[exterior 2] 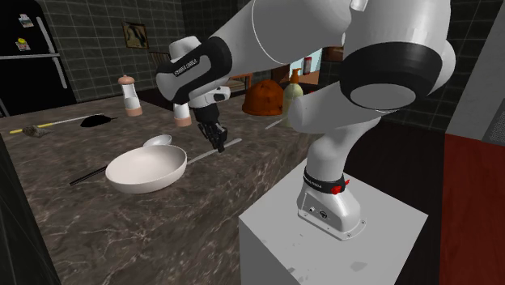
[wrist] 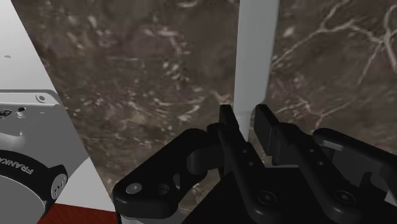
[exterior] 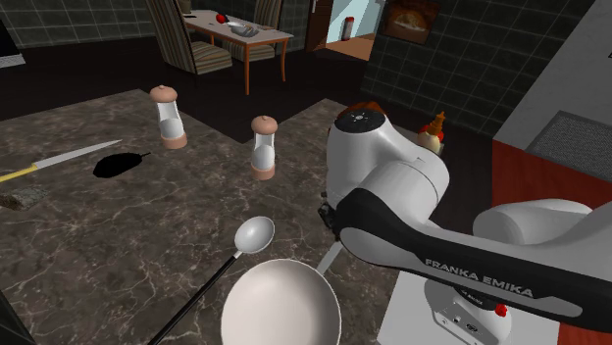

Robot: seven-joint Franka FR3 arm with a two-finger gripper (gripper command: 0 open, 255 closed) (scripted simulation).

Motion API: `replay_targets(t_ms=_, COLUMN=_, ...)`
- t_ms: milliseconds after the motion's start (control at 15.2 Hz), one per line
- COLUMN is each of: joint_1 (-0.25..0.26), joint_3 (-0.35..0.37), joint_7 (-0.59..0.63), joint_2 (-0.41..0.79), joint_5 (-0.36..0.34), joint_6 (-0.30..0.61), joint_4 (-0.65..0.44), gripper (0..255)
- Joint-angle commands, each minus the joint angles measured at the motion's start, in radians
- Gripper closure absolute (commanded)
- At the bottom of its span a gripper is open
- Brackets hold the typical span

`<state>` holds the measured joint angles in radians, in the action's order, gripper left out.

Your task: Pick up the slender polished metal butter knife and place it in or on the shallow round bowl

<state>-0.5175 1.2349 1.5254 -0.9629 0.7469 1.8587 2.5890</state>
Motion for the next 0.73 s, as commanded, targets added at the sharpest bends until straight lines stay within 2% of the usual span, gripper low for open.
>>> replay_targets(t_ms=0, joint_1=0.004, joint_3=0.001, joint_7=0.002, joint_2=0.0, joint_5=0.0, joint_6=-0.032, joint_4=0.003, gripper=255)
replay_targets(t_ms=396, joint_1=-0.002, joint_3=0.006, joint_7=-0.002, joint_2=0.004, joint_5=0.001, joint_6=-0.025, joint_4=0.005, gripper=255)
replay_targets(t_ms=660, joint_1=0.013, joint_3=-0.049, joint_7=0.001, joint_2=-0.009, joint_5=-0.035, joint_6=-0.075, joint_4=-0.018, gripper=255)
